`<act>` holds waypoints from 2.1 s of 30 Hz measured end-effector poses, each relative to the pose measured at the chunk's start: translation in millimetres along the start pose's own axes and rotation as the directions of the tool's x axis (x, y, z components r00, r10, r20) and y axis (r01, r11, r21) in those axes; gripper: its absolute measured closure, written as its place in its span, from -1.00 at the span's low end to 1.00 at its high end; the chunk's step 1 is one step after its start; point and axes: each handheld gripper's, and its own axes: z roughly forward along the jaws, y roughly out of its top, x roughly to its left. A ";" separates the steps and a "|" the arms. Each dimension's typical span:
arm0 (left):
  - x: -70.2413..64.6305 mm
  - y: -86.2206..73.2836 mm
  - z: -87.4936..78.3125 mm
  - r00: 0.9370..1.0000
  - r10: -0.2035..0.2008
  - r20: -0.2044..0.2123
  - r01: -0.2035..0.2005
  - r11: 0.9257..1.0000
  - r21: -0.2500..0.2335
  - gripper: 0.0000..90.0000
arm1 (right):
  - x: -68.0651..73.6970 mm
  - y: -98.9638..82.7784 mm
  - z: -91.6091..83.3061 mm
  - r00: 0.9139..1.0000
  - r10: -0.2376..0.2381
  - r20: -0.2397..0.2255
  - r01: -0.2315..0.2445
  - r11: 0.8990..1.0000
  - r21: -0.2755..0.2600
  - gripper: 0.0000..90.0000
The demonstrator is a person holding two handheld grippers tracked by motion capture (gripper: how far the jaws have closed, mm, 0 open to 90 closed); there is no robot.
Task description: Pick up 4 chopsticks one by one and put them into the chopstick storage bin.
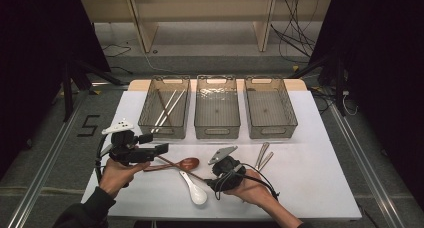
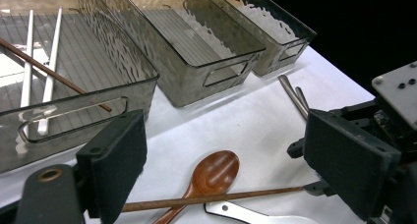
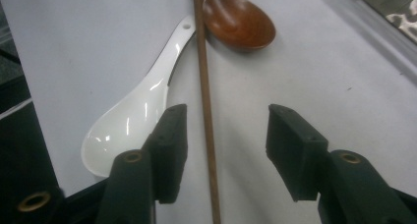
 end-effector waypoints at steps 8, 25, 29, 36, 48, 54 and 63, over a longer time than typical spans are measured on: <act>-5.5 -7.6 -2.5 1.000 0.012 -0.013 -0.012 1.000 0.005 -0.65 | 1.6 -0.6 9.5 1.000 -0.005 -0.016 0.006 0.999 0.053 0.41; -8.9 -12.4 -3.8 0.999 0.026 -0.021 -0.026 1.000 0.018 -0.65 | 1.7 2.3 22.5 0.999 -0.005 -0.043 0.011 0.992 0.129 0.71; -9.2 -12.7 -3.8 0.999 0.027 -0.021 -0.027 1.000 0.016 -0.65 | 3.1 3.1 24.9 0.999 -0.014 -0.042 0.020 0.990 0.143 0.79; -9.3 -13.2 -2.9 0.999 0.035 -0.020 -0.034 0.999 0.028 -0.65 | 5.2 4.9 26.4 0.999 -0.039 -0.038 0.044 0.987 0.152 0.88; -9.6 -13.2 -2.1 0.999 0.030 -0.021 -0.030 0.999 0.026 -0.65 | 9.3 8.4 27.9 0.997 -0.070 -0.020 0.072 0.982 0.173 0.90; -9.6 -13.1 -1.8 0.999 0.030 -0.021 -0.029 0.999 0.026 -0.65 | 10.1 10.3 28.3 0.996 -0.082 -0.016 0.084 0.978 0.191 0.91; -9.5 -13.3 -1.7 0.999 0.031 -0.023 -0.030 0.999 0.030 -0.65 | 12.7 12.2 28.6 0.995 -0.098 -0.003 0.097 0.974 0.205 0.93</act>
